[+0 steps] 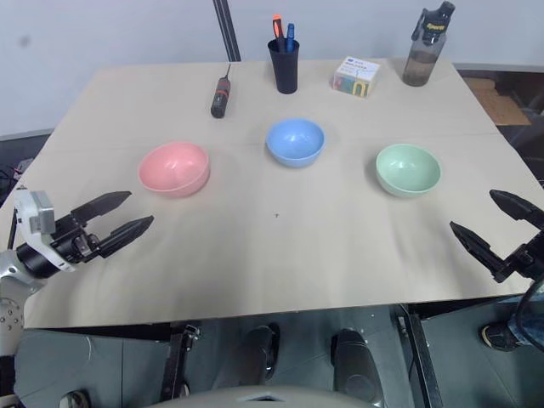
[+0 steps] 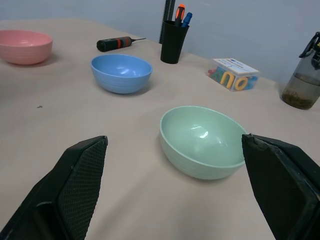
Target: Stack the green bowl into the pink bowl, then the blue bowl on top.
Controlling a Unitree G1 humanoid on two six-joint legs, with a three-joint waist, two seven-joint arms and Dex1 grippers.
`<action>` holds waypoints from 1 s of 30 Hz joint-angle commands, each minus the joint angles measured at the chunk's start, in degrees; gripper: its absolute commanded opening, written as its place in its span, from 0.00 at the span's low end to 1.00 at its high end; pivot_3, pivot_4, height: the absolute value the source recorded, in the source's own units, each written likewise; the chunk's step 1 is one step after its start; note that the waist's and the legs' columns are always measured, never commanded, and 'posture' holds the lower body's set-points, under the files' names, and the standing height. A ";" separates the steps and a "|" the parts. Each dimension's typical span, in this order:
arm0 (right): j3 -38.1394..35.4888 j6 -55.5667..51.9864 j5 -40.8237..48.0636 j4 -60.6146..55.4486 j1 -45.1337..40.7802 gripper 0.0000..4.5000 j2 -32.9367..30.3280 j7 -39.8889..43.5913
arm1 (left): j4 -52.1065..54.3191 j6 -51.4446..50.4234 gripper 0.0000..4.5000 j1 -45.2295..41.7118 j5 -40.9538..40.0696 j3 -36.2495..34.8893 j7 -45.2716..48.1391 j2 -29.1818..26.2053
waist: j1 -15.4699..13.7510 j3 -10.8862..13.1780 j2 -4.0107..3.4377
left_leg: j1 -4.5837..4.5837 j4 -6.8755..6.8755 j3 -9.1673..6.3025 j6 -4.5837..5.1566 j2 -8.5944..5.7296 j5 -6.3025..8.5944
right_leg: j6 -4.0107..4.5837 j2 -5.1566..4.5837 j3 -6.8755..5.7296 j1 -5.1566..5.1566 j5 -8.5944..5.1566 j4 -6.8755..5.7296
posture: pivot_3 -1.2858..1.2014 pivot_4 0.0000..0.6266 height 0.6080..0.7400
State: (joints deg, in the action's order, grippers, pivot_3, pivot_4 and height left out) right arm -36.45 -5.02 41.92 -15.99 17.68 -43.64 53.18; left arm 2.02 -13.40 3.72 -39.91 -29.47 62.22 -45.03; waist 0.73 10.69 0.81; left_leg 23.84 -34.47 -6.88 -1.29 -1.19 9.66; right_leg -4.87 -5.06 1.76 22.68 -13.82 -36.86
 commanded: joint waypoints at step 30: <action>31.61 -4.71 -10.91 -10.30 -22.83 1.00 9.20 -4.98 | 15.36 -41.33 0.98 -34.33 31.39 40.23 -23.39 -14.78 | 0.30 0.10 0.05 | 0.04 0.03 -0.03 0.00 -0.04 -0.01 | -0.19 0.14 -0.06 0.03 0.09 0.01 | 0.52 0.24 1.00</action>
State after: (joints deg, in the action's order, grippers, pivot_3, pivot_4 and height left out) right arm -5.01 -10.63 31.47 -24.10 -4.04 -34.50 48.62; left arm 17.13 -52.47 -28.97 -10.60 8.59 37.80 -58.56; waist 1.03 10.79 0.86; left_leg 23.88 -34.42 -6.91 -1.29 -1.24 9.66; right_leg -5.14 -4.92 1.70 22.72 -13.68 -36.85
